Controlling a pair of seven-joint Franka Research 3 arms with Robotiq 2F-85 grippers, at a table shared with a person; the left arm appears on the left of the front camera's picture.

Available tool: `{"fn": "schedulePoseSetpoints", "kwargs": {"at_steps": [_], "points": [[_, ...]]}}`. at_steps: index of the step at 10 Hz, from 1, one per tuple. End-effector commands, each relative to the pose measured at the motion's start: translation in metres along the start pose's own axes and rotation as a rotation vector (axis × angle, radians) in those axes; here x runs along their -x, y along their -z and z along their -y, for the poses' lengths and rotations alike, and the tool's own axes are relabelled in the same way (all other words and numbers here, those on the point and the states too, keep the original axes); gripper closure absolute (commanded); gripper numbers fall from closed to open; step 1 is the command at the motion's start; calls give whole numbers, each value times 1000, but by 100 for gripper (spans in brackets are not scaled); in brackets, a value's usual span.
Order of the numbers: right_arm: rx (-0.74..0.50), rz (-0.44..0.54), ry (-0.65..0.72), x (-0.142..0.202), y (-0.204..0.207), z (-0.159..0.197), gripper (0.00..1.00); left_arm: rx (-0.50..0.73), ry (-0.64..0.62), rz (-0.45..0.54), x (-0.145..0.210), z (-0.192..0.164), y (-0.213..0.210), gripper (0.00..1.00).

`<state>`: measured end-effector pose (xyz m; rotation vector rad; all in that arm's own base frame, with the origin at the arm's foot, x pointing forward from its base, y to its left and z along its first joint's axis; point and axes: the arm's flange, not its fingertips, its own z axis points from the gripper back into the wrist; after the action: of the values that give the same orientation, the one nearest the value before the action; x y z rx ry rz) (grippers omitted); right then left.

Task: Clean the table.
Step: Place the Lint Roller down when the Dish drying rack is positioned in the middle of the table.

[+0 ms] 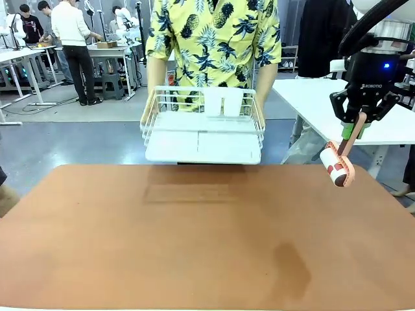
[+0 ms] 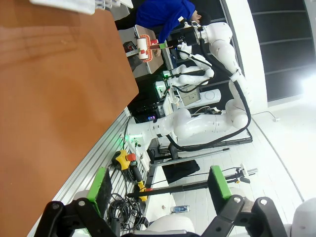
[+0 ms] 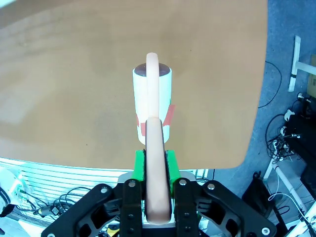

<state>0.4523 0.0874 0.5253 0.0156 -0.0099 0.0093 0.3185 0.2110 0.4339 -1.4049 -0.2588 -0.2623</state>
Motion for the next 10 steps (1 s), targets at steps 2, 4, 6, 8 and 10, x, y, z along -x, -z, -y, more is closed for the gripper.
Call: {"fn": "schedulePoseSetpoints", "kwargs": {"at_steps": [2, 4, 6, 8, 10], "points": [[-12, 3, 15, 3, -3, -3, 79, 1, 6, 5, 1, 1, -2, 0], [-12, 3, 15, 3, -3, -3, 79, 1, 6, 5, 1, 1, -2, 0], [-12, 3, 15, 3, -3, -3, 79, 1, 6, 5, 1, 1, -2, 0], [-12, 3, 15, 3, -3, -3, 79, 1, 6, 5, 1, 1, -2, 0], [-12, 3, 15, 3, -3, -3, 79, 1, 6, 5, 1, 1, -2, 0]]}}
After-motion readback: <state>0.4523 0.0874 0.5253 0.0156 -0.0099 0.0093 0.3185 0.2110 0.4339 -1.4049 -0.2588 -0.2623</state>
